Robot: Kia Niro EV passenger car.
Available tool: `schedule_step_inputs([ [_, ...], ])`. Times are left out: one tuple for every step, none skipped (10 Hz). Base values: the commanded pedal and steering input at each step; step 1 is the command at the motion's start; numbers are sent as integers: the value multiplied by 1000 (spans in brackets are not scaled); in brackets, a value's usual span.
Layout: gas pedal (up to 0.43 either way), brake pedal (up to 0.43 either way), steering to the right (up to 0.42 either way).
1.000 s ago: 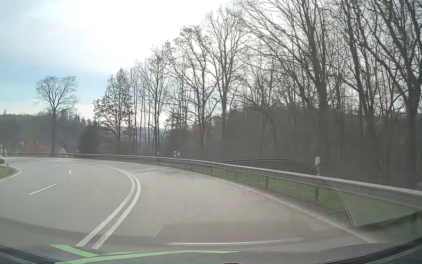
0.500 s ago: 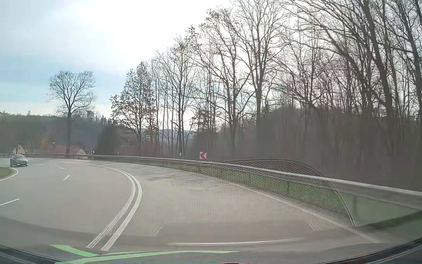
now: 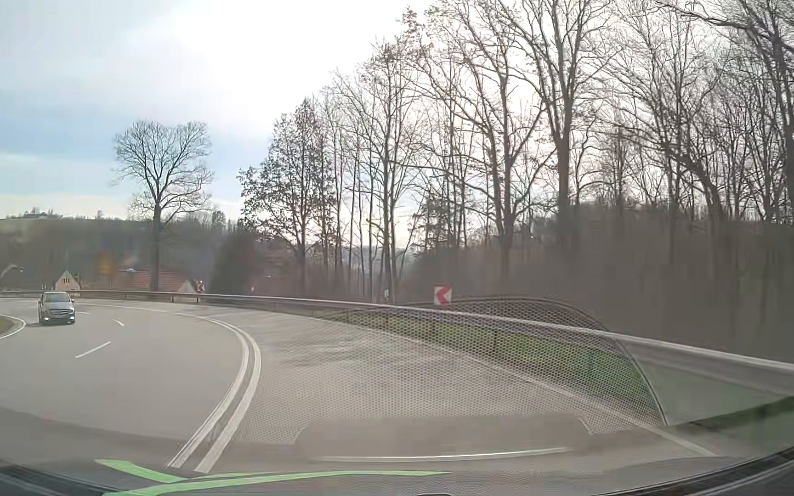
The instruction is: Follow the waypoints while adhering to traffic rules and regulations
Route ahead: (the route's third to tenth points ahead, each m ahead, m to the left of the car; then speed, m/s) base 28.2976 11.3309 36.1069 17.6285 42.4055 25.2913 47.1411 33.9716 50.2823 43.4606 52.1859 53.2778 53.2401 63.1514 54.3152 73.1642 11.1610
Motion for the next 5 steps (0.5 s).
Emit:
schedule_step_inputs([
  [47,0,-81],
  [47,0,-87],
  [47,0,-89],
  [47,0,-88],
  [47,0,-89],
])
